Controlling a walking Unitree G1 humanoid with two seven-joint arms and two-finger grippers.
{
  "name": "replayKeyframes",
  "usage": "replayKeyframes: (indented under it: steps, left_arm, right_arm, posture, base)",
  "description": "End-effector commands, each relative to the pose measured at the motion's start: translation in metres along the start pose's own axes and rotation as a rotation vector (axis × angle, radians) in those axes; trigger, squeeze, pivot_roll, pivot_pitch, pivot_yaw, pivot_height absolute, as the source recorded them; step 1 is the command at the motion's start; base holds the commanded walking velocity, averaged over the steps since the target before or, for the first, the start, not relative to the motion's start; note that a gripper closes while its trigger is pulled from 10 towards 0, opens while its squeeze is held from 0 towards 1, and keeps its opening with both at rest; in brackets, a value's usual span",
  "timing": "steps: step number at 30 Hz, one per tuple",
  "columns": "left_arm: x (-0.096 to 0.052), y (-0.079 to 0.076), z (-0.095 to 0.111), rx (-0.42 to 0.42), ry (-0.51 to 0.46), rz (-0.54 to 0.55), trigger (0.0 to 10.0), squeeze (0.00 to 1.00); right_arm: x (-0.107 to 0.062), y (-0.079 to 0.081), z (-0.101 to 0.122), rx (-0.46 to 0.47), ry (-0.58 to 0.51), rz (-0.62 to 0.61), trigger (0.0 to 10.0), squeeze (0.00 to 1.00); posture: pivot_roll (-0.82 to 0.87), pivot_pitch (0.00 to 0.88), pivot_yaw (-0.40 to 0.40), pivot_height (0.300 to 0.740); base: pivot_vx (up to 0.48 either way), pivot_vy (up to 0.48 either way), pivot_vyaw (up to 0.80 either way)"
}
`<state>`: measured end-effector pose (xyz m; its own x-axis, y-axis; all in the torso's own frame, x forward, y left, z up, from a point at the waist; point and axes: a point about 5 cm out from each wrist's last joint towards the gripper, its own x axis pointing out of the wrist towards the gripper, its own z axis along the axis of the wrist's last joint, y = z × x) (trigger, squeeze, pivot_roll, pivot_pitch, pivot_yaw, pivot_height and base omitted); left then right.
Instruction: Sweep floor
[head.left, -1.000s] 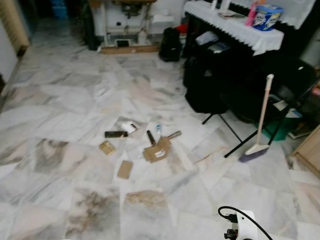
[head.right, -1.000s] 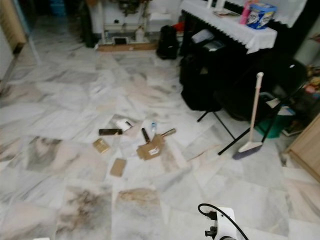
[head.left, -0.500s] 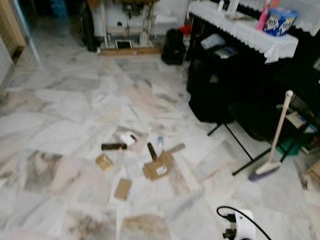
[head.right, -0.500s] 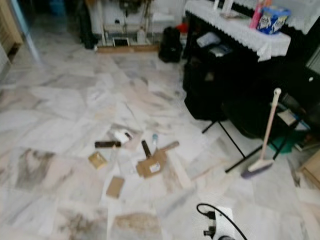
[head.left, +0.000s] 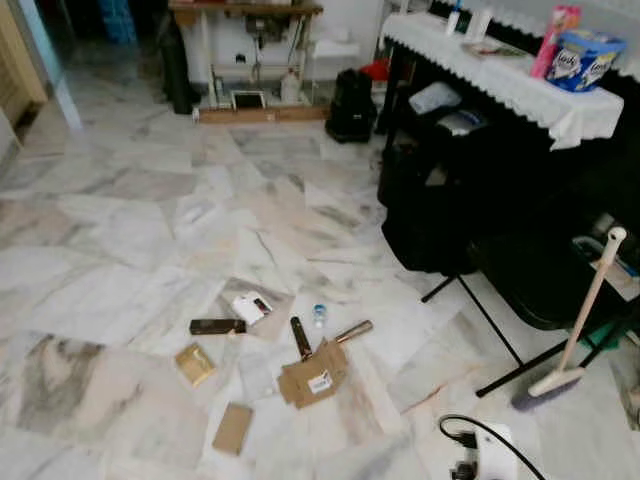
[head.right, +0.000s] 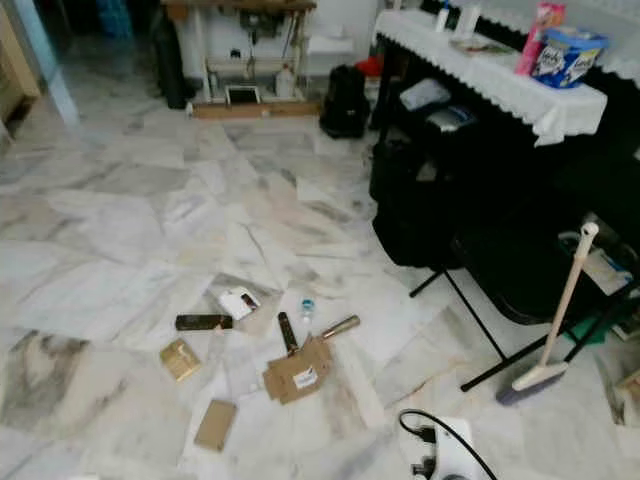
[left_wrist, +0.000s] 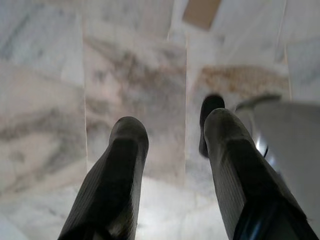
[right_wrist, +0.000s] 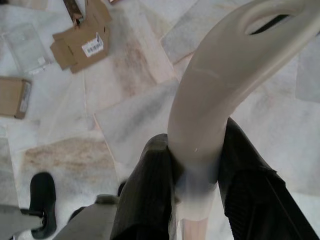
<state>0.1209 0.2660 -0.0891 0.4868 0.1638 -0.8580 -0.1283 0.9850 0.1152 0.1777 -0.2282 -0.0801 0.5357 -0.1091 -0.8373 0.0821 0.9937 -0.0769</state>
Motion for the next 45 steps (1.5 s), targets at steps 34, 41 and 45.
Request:
replayKeyframes:
  steps: [34, 41, 45]
  left_arm:
    - [0.0060, -0.0410, 0.0567, -0.139, -0.314, -0.051, 10.0, 0.00]
    - [0.0060, -0.0415, 0.0563, -0.134, -0.313, -0.052, 10.0, 0.00]
    - [0.0059, -0.0408, 0.0556, -0.131, -0.310, -0.052, 10.0, 0.00]
  right_arm:
    - [0.0031, 0.0298, 0.0739, 0.142, -0.244, 0.170, 10.0, 0.00]
    - [0.0032, 0.0299, 0.0732, 0.139, -0.242, 0.170, 10.0, 0.00]
    - [0.0032, 0.0303, 0.0724, 0.140, -0.241, 0.172, 10.0, 0.00]
  posture:
    - [0.02, 0.160, -0.029, 0.740]
    - [0.02, 0.148, -0.030, 0.740]
    - [0.03, 0.135, -0.025, 0.740]
  base:
    - [0.000, 0.052, -0.71]
    - [0.000, 0.000, -0.78]
    - [0.000, 0.000, -0.78]
